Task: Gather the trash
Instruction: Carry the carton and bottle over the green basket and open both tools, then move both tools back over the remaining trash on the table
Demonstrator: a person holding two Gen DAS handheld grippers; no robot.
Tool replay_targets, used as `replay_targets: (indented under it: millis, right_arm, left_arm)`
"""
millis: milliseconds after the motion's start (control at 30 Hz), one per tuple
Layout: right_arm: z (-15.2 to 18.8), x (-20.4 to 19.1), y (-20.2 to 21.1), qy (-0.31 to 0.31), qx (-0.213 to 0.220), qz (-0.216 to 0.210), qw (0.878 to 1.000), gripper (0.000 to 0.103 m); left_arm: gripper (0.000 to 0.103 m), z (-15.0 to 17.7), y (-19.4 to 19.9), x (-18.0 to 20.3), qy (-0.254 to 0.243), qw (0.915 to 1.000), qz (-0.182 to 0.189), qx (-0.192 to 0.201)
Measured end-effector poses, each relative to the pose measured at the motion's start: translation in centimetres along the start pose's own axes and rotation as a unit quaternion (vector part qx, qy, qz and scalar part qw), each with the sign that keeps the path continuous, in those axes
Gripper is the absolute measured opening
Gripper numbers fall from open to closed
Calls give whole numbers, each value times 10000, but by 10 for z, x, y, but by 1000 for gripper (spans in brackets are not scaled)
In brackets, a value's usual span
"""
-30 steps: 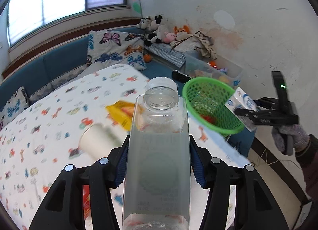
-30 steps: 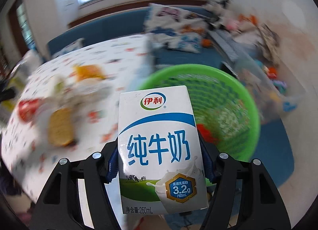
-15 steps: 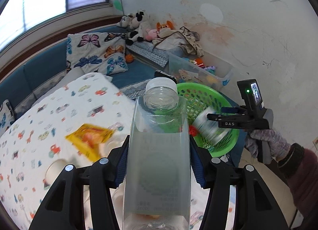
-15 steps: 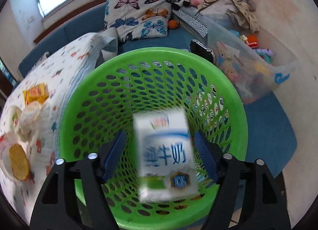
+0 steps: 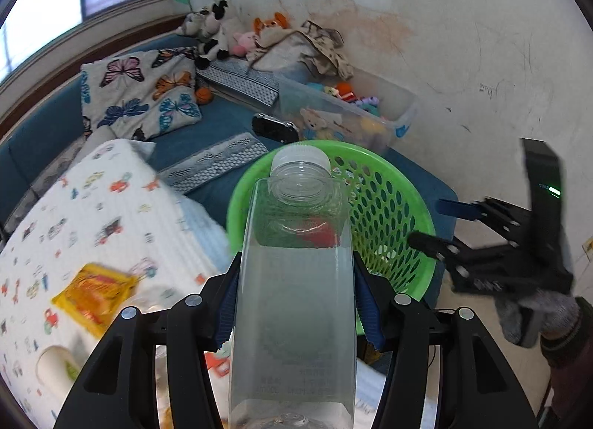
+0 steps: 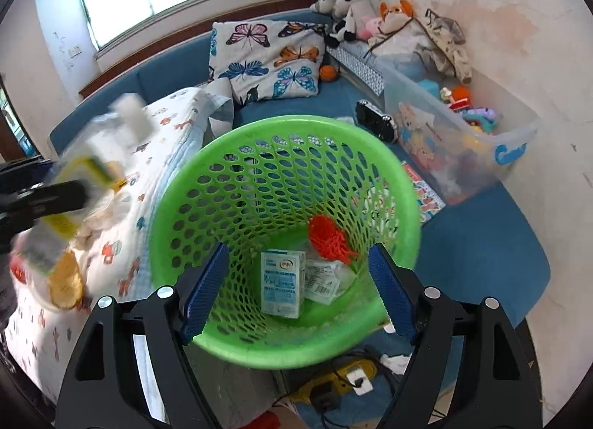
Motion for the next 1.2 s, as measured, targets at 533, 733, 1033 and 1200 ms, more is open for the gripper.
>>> replay_targets:
  millis: [533, 733, 1033, 1200]
  right_arm:
    - [28, 15, 27, -44, 218, 120, 9997, 79]
    - [39, 21, 30, -161, 203, 130, 9996, 79]
    - [51, 2, 49, -66, 331, -50, 9994, 79]
    - [53, -24, 61, 70, 435, -247, 9987, 80]
  left_arm:
    - [53, -13, -93, 51, -122, 9974, 224, -671]
    - [74, -21, -98, 62, 11, 9982, 412, -429]
    - [73, -11, -28, 41, 311, 9987, 394, 123]
    - [73, 9, 20, 20, 366, 9986, 32, 383]
Point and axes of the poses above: each gripper's, at about its wrist camera, not at the fingertips, and y roughly against the way its jaws point, x to its right, z to its underside, the point moved 8 cm from there along -y, roughly the way its jaws point, and after that the axes turned 3 degrees about z, right-handed, at the moved point
